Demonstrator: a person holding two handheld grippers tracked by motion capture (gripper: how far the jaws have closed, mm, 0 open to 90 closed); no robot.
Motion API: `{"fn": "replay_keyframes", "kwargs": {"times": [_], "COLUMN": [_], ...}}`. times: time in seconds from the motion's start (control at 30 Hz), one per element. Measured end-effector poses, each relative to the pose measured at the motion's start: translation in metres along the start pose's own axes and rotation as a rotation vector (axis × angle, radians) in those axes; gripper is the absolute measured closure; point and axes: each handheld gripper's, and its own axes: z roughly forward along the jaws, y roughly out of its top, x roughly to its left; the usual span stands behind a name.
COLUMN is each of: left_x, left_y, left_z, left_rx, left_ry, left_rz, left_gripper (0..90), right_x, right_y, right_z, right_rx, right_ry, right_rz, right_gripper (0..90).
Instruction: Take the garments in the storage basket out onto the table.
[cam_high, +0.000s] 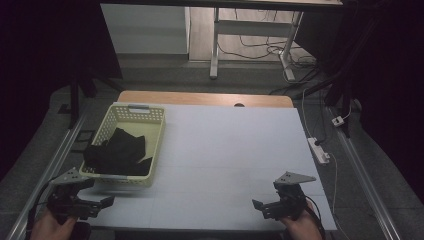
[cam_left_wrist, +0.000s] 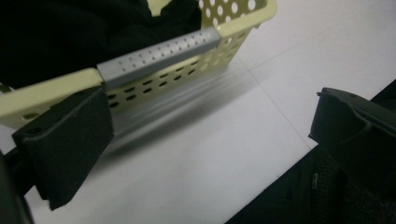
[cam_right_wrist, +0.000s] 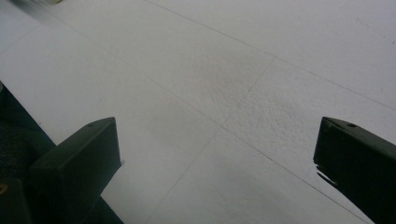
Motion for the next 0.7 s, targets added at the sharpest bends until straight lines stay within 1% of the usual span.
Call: {"fn": "replay_keyframes", "kwargs": {"times": [0.07, 0.17, 0.2, 0.23, 0.27, 0.3, 0.33, 0.37, 0.4, 0.5, 0.53, 0.57, 0.6, 0.7], "left_x": [0.002, 0.004, 0.006, 0.006, 0.008, 0.008, 0.01, 0.01, 0.013, 0.016, 0.02, 0.02, 0.023, 0.027], "left_y": [0.001, 0.002, 0.004, 0.004, 0.006, 0.006, 0.008, 0.008, 0.01, 0.013, 0.015, 0.015, 0.017, 0.02], "left_z": [-0.001, -0.001, -0.003, -0.003, -0.005, -0.005, -0.006, -0.006, -0.006, -0.006, -0.005, -0.005, -0.004, -0.004], "left_rx": [-0.006, -0.006, -0.006, -0.006, -0.004, -0.004, 0.002, 0.002, 0.007, 0.014, 0.018, 0.018, 0.023, 0.022], "left_ry": [-0.011, -0.01, 0.004, 0.004, 0.022, 0.022, 0.037, 0.037, 0.051, 0.061, 0.073, 0.073, 0.083, 0.09], "left_rz": [-0.002, -0.002, 0.002, 0.002, 0.002, 0.002, 0.004, 0.004, 0.003, 0.002, -0.001, -0.001, -0.005, -0.011], "left_gripper": [0.0, 0.0, 0.0, 0.0, 0.0, 0.0, 0.0, 0.0, 0.0, 0.0, 0.0, 0.0, 0.0, 0.0], "right_x": [0.0, 0.0, 0.0, 0.0, 0.0, 0.0, 0.001, 0.001, 0.001, 0.001, 0.001, 0.001, 0.0, 0.001], "right_y": [0.0, 0.0, 0.0, 0.0, 0.001, 0.001, 0.001, 0.001, 0.001, 0.001, 0.001, 0.001, 0.001, 0.001], "right_z": [0.0, 0.001, 0.001, 0.001, 0.001, 0.001, 0.001, 0.002, 0.002, 0.002, 0.002, 0.002, 0.002, 0.002], "right_rx": [0.002, 0.004, 0.008, 0.011, 0.012, 0.012, 0.015, 0.016, 0.017, 0.02, 0.02, 0.02, 0.021, 0.024], "right_ry": [0.002, 0.001, -0.002, -0.003, -0.003, -0.003, -0.003, -0.003, -0.003, -0.006, -0.005, -0.006, -0.005, -0.004], "right_rz": [-0.002, -0.005, -0.005, -0.007, -0.008, -0.008, -0.009, -0.009, -0.009, -0.011, -0.011, -0.01, -0.01, -0.011], "right_gripper": [0.4, 0.4, 0.4, 0.4, 0.4, 0.4, 0.4, 0.4, 0.4, 0.4, 0.4, 0.4, 0.4, 0.4]}}
